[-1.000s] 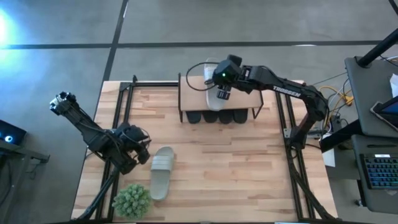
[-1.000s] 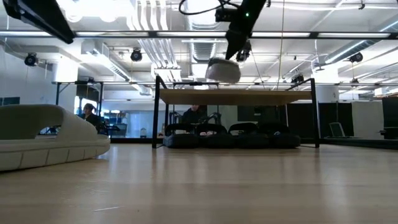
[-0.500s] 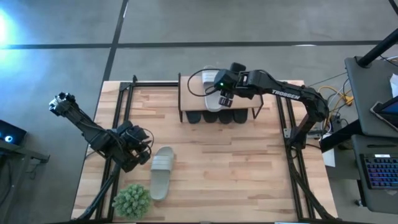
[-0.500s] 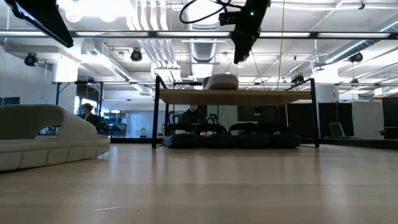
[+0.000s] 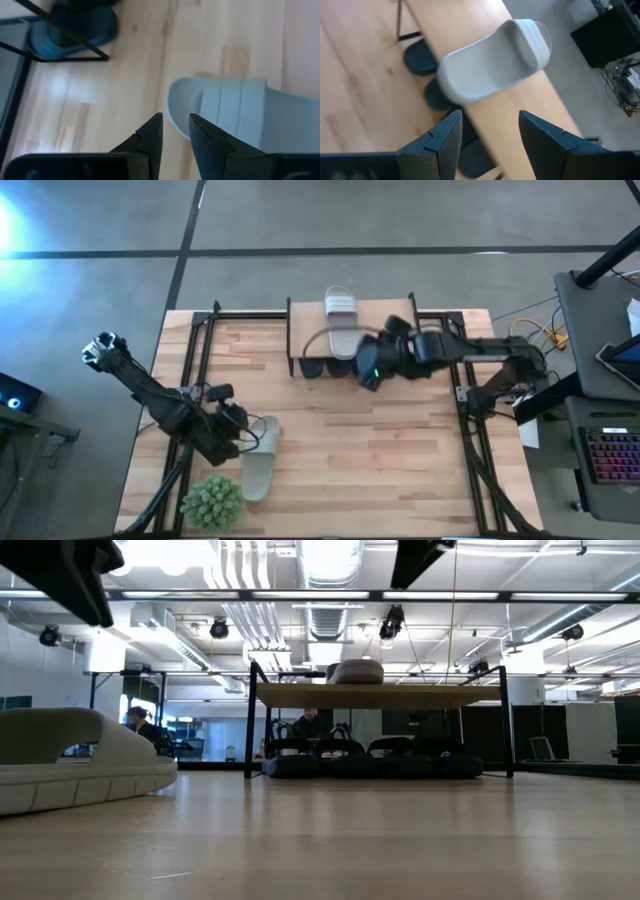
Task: Pick and place slides into the shelf
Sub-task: Put the gray slide on the shelf
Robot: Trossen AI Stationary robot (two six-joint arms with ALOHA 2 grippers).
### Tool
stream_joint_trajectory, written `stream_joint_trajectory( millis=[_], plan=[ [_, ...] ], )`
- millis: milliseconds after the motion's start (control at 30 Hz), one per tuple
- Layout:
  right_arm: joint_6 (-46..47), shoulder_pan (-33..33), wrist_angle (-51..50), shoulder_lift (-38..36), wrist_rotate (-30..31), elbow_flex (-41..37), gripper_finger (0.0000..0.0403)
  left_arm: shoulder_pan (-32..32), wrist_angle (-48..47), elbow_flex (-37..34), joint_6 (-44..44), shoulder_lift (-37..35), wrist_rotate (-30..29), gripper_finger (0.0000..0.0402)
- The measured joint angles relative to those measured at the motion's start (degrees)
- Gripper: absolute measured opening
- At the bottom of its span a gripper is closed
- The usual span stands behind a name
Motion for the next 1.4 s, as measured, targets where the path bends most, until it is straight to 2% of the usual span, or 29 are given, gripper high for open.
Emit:
stream_joint_trajectory(
  millis=[200,467,967,1200,1400],
  plan=[
    [18.03,12.37,-5.43,0.49,7.71,-0.05,0.0187,-2.48,5.98,0.02,-0.88,6.87,0.99,0.0081],
    [35.78,19.98,-11.74,0.67,9.39,-0.74,0.0187,-6.9,7.85,1.05,-11.21,17.26,1.05,0.0081],
    [40.74,21.99,-12.39,4.63,9.26,-1.16,0.0187,-12.26,7.81,2.95,-16.61,26.45,2.18,0.0081],
    [41.0,21.96,-12.26,5.77,9.22,-1.16,0.0187,-12.35,5.3,2.67,-18.3,26.92,-3.59,0.0081],
    [41.01,21.84,-12.26,5.83,9.22,-1.16,0.0187,-12.26,5.84,1.18,-18.28,27.09,-3.99,0.0081]
  ],
)
